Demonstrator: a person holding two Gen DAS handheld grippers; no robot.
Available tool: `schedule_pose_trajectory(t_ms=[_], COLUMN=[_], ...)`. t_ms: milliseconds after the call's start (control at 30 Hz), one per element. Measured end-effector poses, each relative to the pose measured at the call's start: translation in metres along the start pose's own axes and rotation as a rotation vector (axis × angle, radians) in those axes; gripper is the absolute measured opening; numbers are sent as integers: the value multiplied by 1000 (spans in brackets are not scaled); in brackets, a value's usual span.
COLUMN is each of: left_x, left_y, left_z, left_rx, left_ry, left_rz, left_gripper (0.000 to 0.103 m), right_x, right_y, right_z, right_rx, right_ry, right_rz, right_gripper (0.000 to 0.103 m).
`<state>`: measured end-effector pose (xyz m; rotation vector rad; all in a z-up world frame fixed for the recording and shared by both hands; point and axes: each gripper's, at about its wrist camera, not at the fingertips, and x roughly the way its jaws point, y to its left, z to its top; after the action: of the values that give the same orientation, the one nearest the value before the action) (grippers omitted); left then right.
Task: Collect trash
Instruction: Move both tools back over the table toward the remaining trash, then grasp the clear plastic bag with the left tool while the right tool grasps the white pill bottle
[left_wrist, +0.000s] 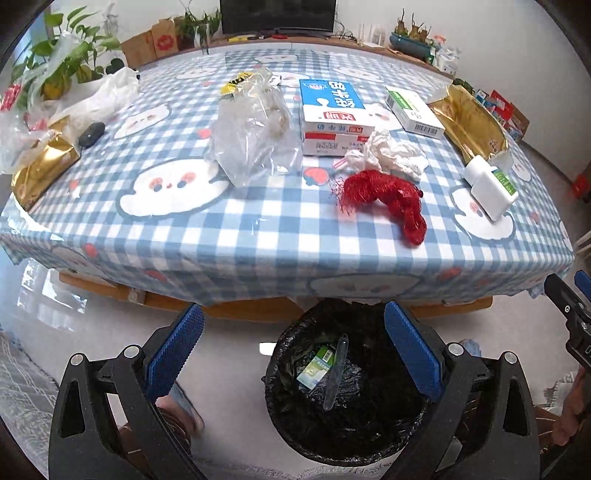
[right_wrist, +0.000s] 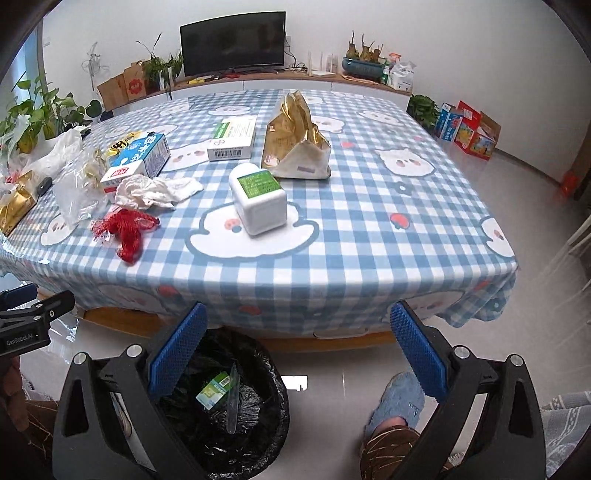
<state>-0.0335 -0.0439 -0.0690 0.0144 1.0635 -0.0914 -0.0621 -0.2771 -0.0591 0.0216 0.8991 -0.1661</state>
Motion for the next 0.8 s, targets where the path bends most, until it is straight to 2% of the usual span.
schedule_pose_trajectory(t_ms=[233, 400, 667, 800], left_x=[-9, 0, 27, 38], left_y=[14, 25, 39, 40], left_z=[33, 63, 105, 121], left_rx=[2, -8, -19, -20], left_ry=[-46, -55, -41, -25], left_rz=[17, 18, 41, 27], left_gripper=[96, 96, 96, 96], right_x=[4, 26, 65, 74], right_y=[11, 17, 28, 32], right_z=[28, 44, 68, 76], right_rx=[-27, -32, -49, -47], right_ry=[-28, -24, 1, 15], right_rz=[19, 26, 43, 54], right_gripper=[95, 95, 95, 93])
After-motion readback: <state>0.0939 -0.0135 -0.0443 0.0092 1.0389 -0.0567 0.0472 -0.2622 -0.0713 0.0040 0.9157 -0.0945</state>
